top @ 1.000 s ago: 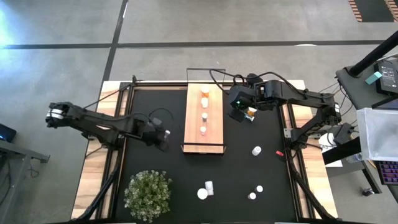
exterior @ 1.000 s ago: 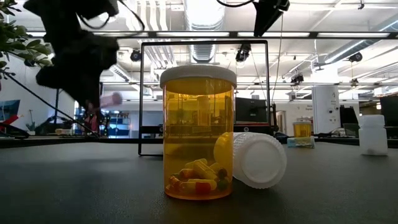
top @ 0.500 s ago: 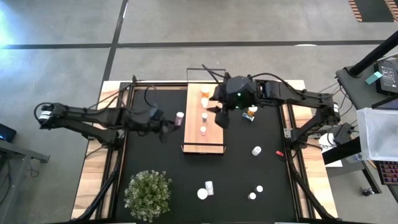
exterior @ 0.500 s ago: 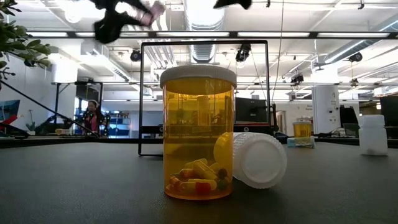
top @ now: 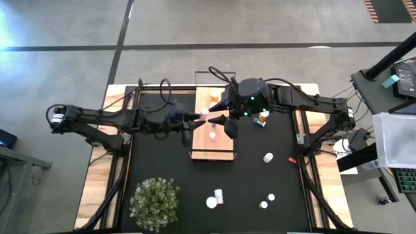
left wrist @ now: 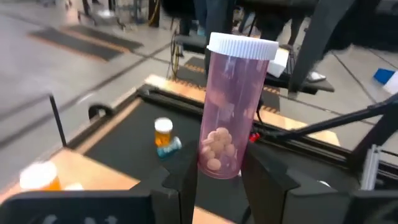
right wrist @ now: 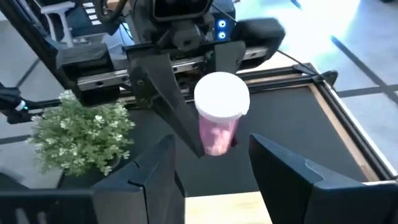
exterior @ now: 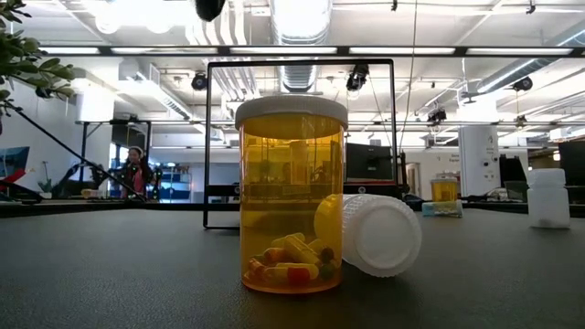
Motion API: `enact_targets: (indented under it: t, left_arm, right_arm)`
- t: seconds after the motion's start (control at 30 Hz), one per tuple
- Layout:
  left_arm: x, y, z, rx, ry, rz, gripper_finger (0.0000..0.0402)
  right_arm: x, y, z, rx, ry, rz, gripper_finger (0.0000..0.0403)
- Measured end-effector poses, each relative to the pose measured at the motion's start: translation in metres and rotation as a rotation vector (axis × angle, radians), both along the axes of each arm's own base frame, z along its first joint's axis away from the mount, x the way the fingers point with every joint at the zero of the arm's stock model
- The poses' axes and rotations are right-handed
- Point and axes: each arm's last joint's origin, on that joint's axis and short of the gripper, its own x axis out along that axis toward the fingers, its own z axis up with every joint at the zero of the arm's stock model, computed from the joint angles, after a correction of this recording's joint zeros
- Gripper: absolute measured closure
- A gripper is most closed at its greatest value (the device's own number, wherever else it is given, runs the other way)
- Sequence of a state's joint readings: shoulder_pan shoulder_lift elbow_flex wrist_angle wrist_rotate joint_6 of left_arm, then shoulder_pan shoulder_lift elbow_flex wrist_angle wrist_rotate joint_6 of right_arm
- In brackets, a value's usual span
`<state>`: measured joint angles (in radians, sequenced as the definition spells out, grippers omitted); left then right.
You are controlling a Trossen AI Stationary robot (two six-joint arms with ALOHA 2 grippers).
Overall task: Pick and place medicine bottles onto shelf by color
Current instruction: Put the top pink pill bottle on the shelf aligned with the other pink pill bottle
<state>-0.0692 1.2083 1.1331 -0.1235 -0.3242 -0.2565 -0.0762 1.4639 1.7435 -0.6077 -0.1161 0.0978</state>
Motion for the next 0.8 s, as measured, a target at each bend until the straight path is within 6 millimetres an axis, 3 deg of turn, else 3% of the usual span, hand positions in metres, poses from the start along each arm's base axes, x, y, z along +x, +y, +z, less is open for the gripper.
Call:
enact_targets:
  t: [0.43,0.8]
  left_arm:
    - [0.0112,0.0003,0.0054,0.057,0.017,-0.008,0.0309]
    - [0.0108,0.0003,0.0060,0.051,0.012,-0.008,0.0309]
  right_arm:
    - [0.0023,0.0005,0.0063,0.015,-0.067,-0.007,0.0211]
    - [0.0022,0.0003,0.0064,0.013,-0.067,-0.010,0.0283]
